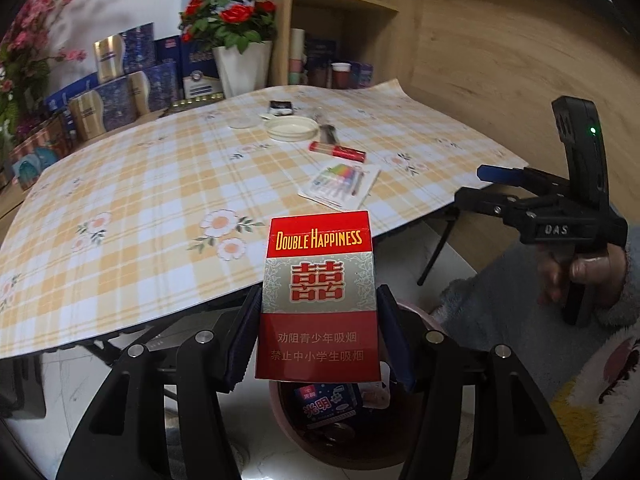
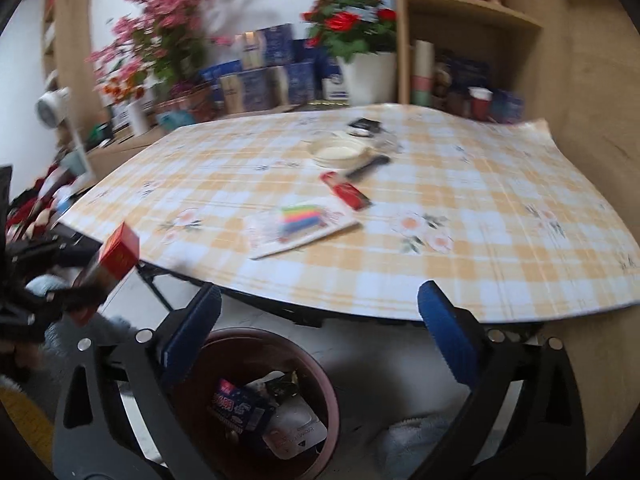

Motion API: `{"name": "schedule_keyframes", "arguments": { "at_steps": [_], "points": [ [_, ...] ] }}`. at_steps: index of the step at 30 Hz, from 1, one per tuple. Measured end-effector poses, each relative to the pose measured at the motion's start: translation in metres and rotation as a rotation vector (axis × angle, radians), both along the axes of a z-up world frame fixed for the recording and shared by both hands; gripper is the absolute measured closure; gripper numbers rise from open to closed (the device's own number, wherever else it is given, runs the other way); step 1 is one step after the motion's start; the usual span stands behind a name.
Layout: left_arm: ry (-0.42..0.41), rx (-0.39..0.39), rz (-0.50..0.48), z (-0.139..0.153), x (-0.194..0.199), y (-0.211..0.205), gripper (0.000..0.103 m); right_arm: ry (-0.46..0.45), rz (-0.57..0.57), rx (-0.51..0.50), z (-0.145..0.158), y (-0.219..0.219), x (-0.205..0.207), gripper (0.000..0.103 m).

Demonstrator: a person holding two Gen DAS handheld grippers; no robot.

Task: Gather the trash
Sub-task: 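Open the right tool to drop the snack wrapper into the bin, then open the left tool to drop the cigarette pack into the bin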

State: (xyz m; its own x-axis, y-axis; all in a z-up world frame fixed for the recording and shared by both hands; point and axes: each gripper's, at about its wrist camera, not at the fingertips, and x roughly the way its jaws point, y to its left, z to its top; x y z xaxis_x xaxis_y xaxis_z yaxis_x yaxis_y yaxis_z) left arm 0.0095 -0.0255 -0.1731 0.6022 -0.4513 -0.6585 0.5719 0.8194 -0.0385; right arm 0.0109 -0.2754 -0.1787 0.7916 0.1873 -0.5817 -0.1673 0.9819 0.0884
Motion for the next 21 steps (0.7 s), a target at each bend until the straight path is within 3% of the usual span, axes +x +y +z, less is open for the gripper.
{"name": "schedule_keyframes", "arguments": {
  "at_steps": [5, 12, 21],
  "points": [
    [0.035, 0.008, -0.043, -0.019, 0.007, -0.013, 0.048, 0.062, -0.095, 0.011, -0.011, -0.013, 0.012, 0.006],
    [0.090, 0.067, -0.058, -0.039, 0.012, -0.023, 0.048, 0.065, -0.105, -0.010, -0.017, -0.009, 0.011, 0.006],
    [0.137, 0.055, -0.036, -0.045, 0.018, -0.020, 0.048, 0.067, -0.080, -0.011, -0.018, -0.006, 0.011, 0.006]
  ]
}}
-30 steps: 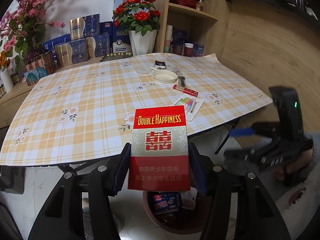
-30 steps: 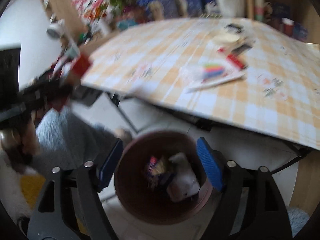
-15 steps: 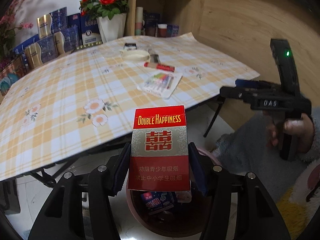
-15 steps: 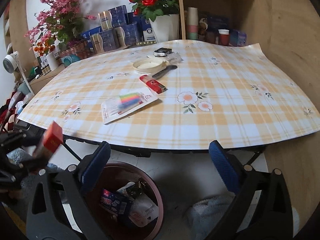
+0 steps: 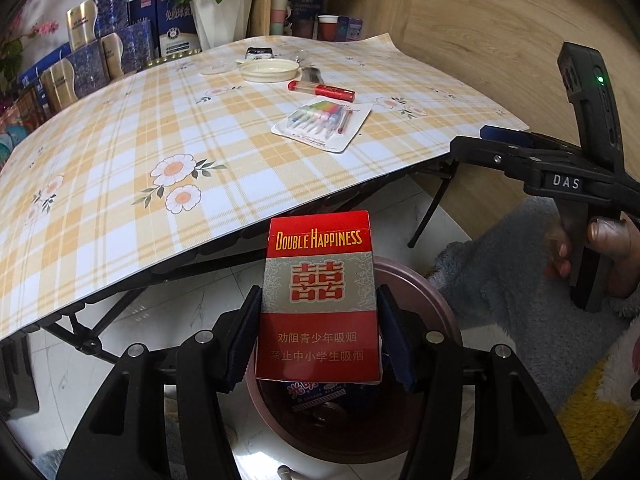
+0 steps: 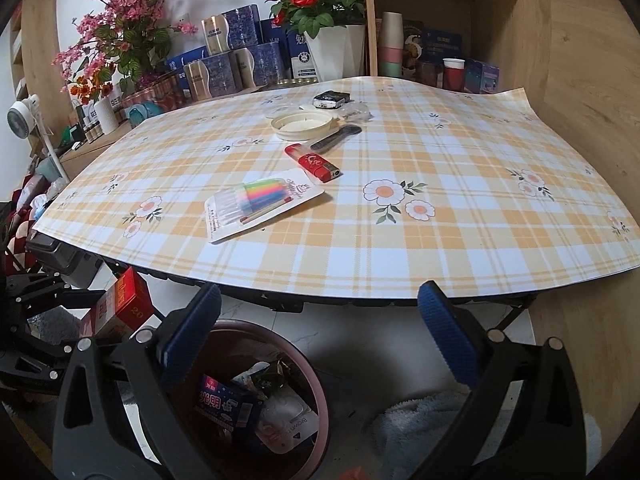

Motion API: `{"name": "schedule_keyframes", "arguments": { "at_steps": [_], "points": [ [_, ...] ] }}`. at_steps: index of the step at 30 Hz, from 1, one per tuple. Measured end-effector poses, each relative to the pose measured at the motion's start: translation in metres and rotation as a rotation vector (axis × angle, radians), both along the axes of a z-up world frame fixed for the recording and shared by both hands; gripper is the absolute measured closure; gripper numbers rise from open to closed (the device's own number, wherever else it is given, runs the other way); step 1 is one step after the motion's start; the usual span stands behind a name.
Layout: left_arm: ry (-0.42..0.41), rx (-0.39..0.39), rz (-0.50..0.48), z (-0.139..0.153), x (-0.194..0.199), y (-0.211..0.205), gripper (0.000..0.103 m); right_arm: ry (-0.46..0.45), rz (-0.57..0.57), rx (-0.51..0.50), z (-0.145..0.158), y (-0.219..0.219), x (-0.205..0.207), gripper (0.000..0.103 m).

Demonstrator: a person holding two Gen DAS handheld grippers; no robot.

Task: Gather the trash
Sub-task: 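Open the left tool to drop the cigarette pack into the bin, then grasp the colourful candle pack with the left tool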

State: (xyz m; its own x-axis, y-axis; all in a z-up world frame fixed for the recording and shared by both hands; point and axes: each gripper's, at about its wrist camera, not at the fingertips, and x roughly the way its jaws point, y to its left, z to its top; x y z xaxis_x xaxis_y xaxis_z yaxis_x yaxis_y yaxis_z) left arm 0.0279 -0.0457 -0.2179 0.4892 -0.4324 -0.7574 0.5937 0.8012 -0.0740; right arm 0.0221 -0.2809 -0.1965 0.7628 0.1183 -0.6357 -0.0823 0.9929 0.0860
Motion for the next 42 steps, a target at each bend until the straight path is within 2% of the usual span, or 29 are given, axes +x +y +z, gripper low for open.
{"name": "schedule_keyframes", "arguments": {
  "at_steps": [14, 18, 27, 33, 35, 38, 42],
  "points": [
    [0.004, -0.004, 0.003, 0.000, 0.000, -0.002, 0.047, 0.002, 0.009, -0.005, -0.001, 0.002, 0.000, 0.006],
    [-0.017, -0.035, 0.004, 0.006, -0.001, 0.000, 0.036, 0.002, 0.008, -0.002, -0.001, 0.002, 0.000, 0.006],
    [-0.075, -0.081, 0.115, 0.018, 0.004, 0.016, 0.034, 0.008, 0.010, 0.004, -0.002, 0.003, 0.000, 0.006],
    [-0.066, -0.119, 0.182, 0.025, 0.012, 0.032, 0.034, 0.020, 0.013, 0.024, -0.002, 0.002, 0.001, 0.006],
    [-0.063, -0.141, 0.172, 0.030, 0.016, 0.033, 0.034, 0.004, 0.001, 0.063, 0.004, -0.005, 0.001, 0.006],
    [-0.093, -0.124, 0.126, 0.041, 0.026, 0.022, 0.036, -0.022, -0.039, 0.123, 0.011, -0.019, 0.005, 0.006],
    [-0.114, -0.102, 0.020, 0.058, 0.053, -0.010, 0.038, -0.020, -0.081, 0.171, 0.015, -0.033, 0.015, 0.006]
  ]
}}
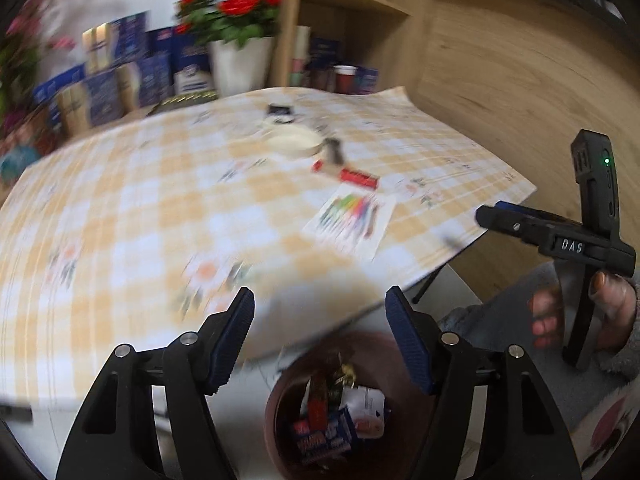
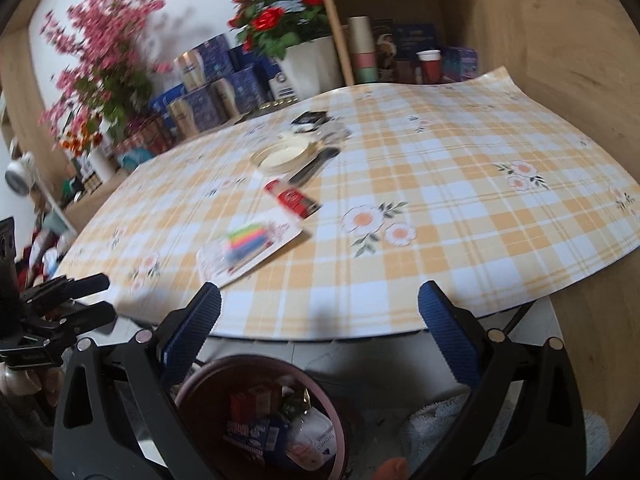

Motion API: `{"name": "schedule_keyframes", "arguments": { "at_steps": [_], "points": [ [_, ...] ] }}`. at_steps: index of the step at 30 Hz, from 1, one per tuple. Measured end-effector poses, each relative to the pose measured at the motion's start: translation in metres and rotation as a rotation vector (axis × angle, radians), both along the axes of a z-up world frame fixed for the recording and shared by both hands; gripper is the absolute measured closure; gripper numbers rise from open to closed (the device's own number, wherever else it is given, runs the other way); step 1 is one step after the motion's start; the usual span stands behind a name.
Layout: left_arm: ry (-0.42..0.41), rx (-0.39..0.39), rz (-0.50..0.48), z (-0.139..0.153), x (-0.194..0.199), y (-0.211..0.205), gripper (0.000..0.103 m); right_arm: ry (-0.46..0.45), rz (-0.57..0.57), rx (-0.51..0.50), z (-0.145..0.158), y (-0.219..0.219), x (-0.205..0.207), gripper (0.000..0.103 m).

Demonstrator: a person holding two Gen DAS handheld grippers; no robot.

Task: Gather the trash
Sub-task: 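Grasp the colourful candle pack with the left tool, then grasp the red lighter with the right tool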

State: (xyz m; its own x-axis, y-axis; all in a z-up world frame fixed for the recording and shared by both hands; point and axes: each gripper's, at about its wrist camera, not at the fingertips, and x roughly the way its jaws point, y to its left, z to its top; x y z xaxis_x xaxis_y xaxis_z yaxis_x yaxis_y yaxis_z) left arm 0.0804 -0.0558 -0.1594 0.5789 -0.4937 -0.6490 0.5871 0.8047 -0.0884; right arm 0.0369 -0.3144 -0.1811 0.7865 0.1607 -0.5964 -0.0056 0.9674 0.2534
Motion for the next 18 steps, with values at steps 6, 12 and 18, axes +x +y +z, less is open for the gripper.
{"name": "schedule_keyframes", "arguments": {
  "at_steps": [6, 12, 18],
  "points": [
    [-0.009, 0.080, -0.146, 0.004, 0.049, -0.056, 0.049, 0.052, -0.037, -0.050, -0.001, -0.010, 0.014, 0.006],
    [0.007, 0.197, -0.227, -0.014, 0.082, -0.086, 0.054, 0.065, -0.058, 0.018, -0.008, -0.026, 0.017, 0.006],
    [0.035, 0.235, -0.256, -0.029, 0.093, -0.098, 0.064, 0.068, -0.057, 0.053, -0.013, -0.034, 0.022, 0.006]
  ]
}}
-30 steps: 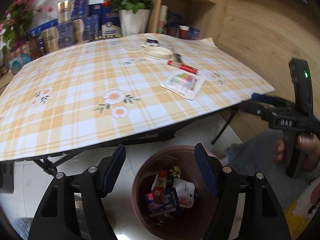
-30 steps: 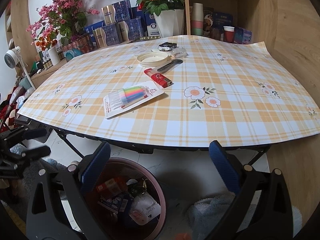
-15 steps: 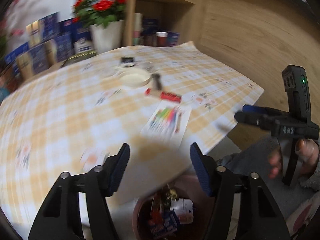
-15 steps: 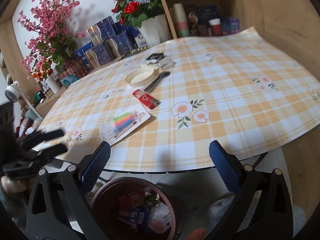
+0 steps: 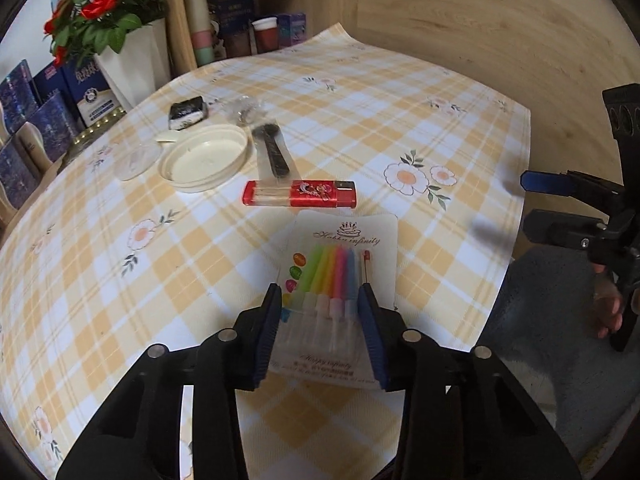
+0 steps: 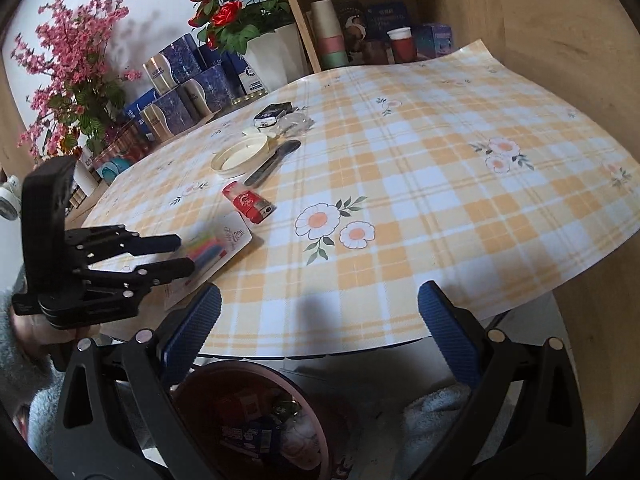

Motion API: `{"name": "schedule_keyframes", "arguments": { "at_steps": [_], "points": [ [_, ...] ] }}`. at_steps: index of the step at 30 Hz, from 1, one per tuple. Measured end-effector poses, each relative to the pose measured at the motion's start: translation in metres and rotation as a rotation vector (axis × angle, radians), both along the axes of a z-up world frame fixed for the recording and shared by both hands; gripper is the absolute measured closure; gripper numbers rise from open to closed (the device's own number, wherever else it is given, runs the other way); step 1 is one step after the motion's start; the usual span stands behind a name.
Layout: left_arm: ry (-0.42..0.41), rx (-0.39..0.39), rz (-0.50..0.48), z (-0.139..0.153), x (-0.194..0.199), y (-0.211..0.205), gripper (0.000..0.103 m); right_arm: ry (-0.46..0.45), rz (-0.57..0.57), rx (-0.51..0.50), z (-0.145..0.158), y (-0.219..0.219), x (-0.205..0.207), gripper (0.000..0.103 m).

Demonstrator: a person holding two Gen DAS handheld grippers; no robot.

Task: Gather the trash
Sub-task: 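Grasp the red lighter with the right tool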

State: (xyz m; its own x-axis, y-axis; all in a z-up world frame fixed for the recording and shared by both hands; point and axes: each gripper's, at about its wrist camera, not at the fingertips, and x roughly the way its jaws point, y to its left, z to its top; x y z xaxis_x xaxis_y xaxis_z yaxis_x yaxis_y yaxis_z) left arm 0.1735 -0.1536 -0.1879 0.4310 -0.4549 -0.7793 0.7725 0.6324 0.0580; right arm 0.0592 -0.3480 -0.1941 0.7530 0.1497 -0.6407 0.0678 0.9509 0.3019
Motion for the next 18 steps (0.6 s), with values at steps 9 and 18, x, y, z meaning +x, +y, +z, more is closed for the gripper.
{"name": "schedule_keyframes", "arguments": {
  "at_steps": [9, 18],
  "points": [
    [0.026, -0.034, 0.039, -0.002, 0.001, 0.003, 0.067, -0.006, 0.009, 0.015, 0.000, 0.000, -0.001, 0.006],
    [0.059, -0.201, 0.290, 0.029, -0.019, 0.059, 0.067, -0.017, 0.142, -0.055, 0.017, 0.013, 0.021, 0.006]
  ]
}}
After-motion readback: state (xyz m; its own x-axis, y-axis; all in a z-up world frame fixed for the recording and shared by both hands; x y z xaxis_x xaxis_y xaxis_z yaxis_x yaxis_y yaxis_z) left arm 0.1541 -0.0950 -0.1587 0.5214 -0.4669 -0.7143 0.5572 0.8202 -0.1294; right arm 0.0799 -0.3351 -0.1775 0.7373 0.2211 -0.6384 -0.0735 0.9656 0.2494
